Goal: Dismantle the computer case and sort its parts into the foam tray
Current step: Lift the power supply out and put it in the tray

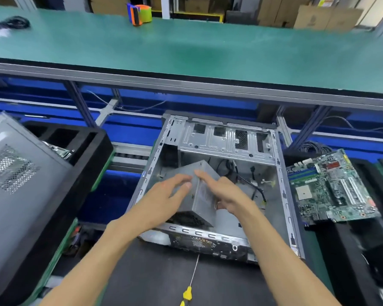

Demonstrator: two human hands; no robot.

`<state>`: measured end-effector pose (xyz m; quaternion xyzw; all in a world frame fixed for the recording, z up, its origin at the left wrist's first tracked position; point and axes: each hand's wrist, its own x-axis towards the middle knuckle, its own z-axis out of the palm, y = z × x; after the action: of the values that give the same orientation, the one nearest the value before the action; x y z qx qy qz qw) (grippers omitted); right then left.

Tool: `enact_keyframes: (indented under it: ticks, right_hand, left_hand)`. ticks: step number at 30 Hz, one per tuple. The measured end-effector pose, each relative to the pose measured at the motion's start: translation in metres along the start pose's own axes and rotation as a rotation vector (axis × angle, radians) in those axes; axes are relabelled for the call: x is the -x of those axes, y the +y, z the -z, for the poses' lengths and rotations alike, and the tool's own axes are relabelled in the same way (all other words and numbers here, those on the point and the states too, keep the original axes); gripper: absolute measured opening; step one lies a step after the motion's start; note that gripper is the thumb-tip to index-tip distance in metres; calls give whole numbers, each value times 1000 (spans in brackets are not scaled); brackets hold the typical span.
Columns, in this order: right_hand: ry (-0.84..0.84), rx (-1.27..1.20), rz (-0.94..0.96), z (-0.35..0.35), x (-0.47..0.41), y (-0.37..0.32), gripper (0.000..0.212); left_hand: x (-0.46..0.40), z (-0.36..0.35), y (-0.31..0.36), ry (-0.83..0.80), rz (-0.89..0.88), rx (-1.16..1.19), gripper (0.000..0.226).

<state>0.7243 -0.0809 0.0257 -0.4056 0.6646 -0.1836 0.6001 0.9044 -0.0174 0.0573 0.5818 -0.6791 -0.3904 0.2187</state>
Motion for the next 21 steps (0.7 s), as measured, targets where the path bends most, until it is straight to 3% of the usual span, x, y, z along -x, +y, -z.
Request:
enact_keyframes:
  ticks: [4, 7, 11, 17, 19, 21]
  right_hand:
    - [131, 104, 151, -10, 15, -14, 63]
    - [230, 182, 251, 5, 39, -33, 61]
    - [270, 107, 299, 55, 91, -47, 53]
    - [363, -140, 469, 107, 192, -27, 68]
    - [343, -232, 557, 120, 223, -10, 75]
    - [302, -311, 635, 133, 250, 12, 68]
  left_hand:
    - [1, 2, 2, 239, -27, 164, 22]
    - [7, 10, 1, 378, -60, 182, 18]
    - [18, 15, 9, 501, -125, 299, 17]
    - [35, -5, 51, 455, -270, 450, 26]
    - [41, -14, 71, 368, -315, 392, 50]
    - [49, -25, 94, 292, -391, 283, 77]
